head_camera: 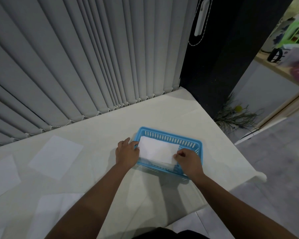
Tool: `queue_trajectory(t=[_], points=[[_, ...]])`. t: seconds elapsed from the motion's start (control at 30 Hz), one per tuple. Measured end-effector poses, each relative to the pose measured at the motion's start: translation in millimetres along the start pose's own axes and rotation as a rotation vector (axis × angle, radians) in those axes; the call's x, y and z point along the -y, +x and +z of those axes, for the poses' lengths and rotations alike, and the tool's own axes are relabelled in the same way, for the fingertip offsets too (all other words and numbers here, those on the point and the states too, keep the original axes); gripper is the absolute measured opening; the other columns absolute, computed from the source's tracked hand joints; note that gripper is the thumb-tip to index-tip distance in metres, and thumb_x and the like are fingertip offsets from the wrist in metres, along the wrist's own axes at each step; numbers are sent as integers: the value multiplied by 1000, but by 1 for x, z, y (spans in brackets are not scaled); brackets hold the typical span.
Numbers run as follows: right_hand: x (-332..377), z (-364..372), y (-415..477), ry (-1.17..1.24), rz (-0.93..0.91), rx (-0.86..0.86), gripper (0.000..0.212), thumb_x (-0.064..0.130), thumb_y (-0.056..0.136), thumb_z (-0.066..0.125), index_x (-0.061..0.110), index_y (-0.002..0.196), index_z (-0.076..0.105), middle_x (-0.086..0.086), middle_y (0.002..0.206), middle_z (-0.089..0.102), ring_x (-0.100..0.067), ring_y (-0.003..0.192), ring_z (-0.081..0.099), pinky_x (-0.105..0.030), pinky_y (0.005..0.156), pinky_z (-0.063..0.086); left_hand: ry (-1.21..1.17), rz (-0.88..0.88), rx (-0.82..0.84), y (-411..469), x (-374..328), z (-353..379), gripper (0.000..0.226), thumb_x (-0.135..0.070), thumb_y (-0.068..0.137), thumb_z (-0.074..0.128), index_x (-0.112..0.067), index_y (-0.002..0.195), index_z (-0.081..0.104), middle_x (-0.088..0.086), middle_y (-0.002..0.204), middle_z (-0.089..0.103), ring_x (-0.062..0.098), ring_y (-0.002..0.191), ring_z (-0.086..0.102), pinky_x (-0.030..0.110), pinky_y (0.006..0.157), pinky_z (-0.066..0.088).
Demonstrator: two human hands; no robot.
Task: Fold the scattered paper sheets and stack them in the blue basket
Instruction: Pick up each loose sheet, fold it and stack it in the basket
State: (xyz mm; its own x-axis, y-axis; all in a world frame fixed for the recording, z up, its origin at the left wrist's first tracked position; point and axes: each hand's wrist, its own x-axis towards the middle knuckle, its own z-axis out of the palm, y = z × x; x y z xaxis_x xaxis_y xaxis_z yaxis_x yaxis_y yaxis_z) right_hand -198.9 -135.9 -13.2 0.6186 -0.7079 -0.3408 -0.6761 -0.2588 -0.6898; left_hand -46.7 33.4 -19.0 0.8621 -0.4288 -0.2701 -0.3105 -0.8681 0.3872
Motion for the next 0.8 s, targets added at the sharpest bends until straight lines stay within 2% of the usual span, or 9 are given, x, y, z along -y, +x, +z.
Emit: queue_trajectory(t=[0.3, 0.47, 0.5, 0.57, 0.67, 0.73, 0.8], points=[[7, 3, 0, -38, -27, 13, 18, 26, 89, 61, 13, 99, 69, 0, 96, 68, -13, 83, 57, -25, 73, 39, -7, 5, 21, 0, 0, -2, 39, -30, 98, 38, -27, 135, 50, 2, 154, 34, 25, 140, 25, 40, 114, 25], [4, 6, -3, -63, -16, -8, 22, 30, 88, 62, 18, 106, 65, -1, 103, 71, -14, 82, 59, -30, 76, 47, 31, 33, 30, -2, 2, 0, 41, -32, 98, 37, -25, 138, 47, 2, 154, 33, 26, 138, 26, 40, 114, 26], [3, 6, -4, -60, -16, -20, 26, 31, 88, 62, 19, 110, 62, 0, 106, 70, -15, 83, 60, -30, 77, 47, 46, 47, 22, -3, 3, 1, 42, -33, 98, 36, -24, 138, 46, 3, 154, 34, 26, 138, 27, 40, 113, 27], [1, 7, -6, -87, -54, -69, 40, 33, 87, 62, 21, 124, 53, 0, 117, 64, -18, 99, 61, -34, 86, 48, 62, 77, 1, -6, 2, 3, 43, -34, 99, 35, -22, 138, 45, 3, 151, 37, 26, 135, 30, 40, 111, 30], [-3, 9, -8, -322, -242, -131, 57, 40, 90, 56, 22, 142, 38, -3, 145, 45, -25, 132, 42, -42, 108, 36, 62, 108, -26, -11, 1, 7, 43, -35, 99, 34, -19, 138, 43, 3, 148, 40, 25, 132, 33, 39, 108, 33], [-3, 12, -9, -487, -349, -42, 62, 48, 94, 42, 25, 148, 26, -1, 158, 25, -27, 144, 23, -45, 116, 20, 74, 127, -40, -14, 2, 9, 49, -37, 99, 34, -20, 145, 32, 4, 153, 33, 27, 136, 30, 40, 111, 28], [-1, 19, -9, -637, -429, 48, 71, 60, 90, 19, 24, 151, 15, 1, 162, 10, -26, 149, 8, -47, 119, 6, 140, 190, -51, -15, 4, 11, 56, -42, 99, 30, -24, 150, 16, 5, 160, 17, 28, 143, 22, 43, 117, 18]])
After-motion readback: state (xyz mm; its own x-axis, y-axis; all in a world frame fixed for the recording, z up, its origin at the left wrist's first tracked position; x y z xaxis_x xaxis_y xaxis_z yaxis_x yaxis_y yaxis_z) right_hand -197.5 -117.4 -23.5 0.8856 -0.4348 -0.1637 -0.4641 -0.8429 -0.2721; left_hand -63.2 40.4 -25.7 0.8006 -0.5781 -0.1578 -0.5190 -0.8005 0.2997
